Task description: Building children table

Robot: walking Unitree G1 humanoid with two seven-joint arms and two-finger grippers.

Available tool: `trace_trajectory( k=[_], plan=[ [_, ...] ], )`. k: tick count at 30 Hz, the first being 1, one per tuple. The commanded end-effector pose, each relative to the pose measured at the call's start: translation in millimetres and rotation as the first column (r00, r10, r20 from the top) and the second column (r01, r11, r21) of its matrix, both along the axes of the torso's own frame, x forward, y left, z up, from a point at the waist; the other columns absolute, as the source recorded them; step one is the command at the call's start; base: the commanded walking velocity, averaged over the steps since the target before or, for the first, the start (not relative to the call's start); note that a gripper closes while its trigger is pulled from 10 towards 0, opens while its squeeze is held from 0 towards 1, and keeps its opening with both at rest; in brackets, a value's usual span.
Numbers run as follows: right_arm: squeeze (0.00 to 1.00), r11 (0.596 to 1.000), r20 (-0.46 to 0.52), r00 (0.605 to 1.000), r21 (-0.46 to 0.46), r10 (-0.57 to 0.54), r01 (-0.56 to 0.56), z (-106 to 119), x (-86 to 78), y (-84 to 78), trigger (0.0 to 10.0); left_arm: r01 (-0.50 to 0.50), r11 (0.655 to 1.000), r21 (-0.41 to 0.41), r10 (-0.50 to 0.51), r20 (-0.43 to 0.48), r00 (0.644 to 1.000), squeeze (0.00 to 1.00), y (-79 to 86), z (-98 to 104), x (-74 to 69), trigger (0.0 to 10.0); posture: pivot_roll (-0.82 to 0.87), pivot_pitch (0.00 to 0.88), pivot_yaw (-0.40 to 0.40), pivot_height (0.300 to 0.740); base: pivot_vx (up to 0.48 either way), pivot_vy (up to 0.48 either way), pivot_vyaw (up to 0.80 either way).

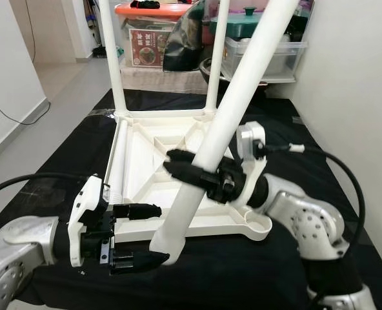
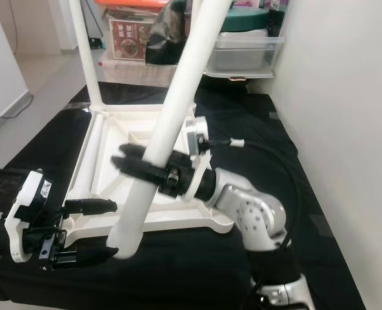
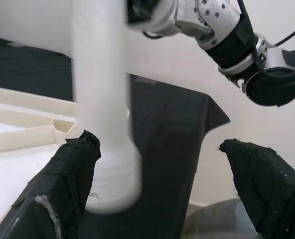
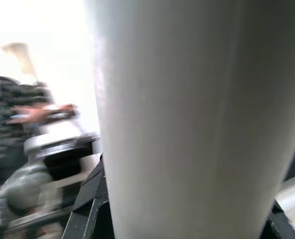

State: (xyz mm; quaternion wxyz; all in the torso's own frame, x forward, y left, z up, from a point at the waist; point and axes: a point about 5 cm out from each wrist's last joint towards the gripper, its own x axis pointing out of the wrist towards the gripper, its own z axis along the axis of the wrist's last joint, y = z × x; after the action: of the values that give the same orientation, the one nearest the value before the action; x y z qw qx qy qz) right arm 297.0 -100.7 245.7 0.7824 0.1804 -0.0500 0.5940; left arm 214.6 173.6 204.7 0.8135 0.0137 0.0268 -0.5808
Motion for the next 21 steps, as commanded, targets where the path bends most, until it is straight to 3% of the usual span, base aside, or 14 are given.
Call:
trace_trajectory(
  k=[1,4,6,10,11,13,15,18,21],
  plan=[
    [0.00,0.991,0.050,0.990,0.009,-0.132,0.132,9.1,16.1,-20.9,0.0,-0.109,0.993,-0.035,0.109,-0.012,0.994,0.00,3.3,-7.0,3.7,10.0,0.10,0.000,-0.050,0.740,0.000,0.000,0.00],
    [0.00,0.981,0.073,0.978,0.018,-0.195,0.194,16.3,22.4,-33.0,0.0,-0.184,0.982,-0.032,0.184,-0.022,0.983,0.00,3.8,-14.8,5.4,10.0,0.10,0.000,-0.044,0.740,0.000,0.000,0.00],
    [0.00,0.956,0.101,0.951,0.054,-0.292,0.288,29.9,29.9,-54.4,0.0,-0.284,0.958,0.033,0.285,-0.070,0.956,0.00,5.2,-33.3,4.0,10.0,0.10,0.000,-0.044,0.740,0.000,0.000,0.00],
    [0.00,0.912,0.156,0.904,0.174,-0.397,0.371,56.1,30.9,-79.2,0.0,-0.510,0.834,0.210,0.529,-0.044,0.847,0.00,11.5,-69.2,14.4,10.0,0.10,0.000,-0.047,0.740,0.000,0.000,0.00],
    [0.00,0.912,0.156,0.904,0.174,-0.397,0.371,56.1,30.9,-79.2,0.0,-0.510,0.834,0.210,0.529,-0.044,0.847,0.00,11.5,-69.2,14.4,10.0,0.10,0.000,-0.047,0.740,0.000,0.000,0.00],
    [0.00,0.911,0.165,0.915,0.264,-0.367,0.317,68.7,23.3,-76.7,0.0,-0.547,0.803,0.235,0.571,-0.041,0.820,0.00,6.9,-79.2,17.6,10.0,0.10,0.000,-0.042,0.740,0.000,0.000,0.00],
    [0.00,0.911,0.165,0.915,0.264,-0.367,0.317,68.7,23.3,-76.7,0.0,-0.547,0.803,0.235,0.571,-0.041,0.820,0.00,6.9,-79.2,17.6,10.0,0.10,0.000,-0.042,0.740,0.000,0.000,0.00],
    [0.00,0.937,0.221,0.942,0.299,-0.253,0.182,76.1,6.0,-57.5,0.0,-0.554,0.803,0.219,0.575,-0.044,0.817,0.00,-5.7,-83.2,21.2,10.0,0.10,0.000,-0.035,0.740,0.000,0.000,0.00],
    [0.00,0.958,0.268,0.950,0.275,-0.158,0.082,75.2,-7.6,-39.4,0.0,-0.546,0.815,0.195,0.564,-0.050,0.824,0.00,-14.6,-82.3,24.2,10.0,0.09,0.000,-0.032,0.740,0.000,0.000,0.00]
  ],
)
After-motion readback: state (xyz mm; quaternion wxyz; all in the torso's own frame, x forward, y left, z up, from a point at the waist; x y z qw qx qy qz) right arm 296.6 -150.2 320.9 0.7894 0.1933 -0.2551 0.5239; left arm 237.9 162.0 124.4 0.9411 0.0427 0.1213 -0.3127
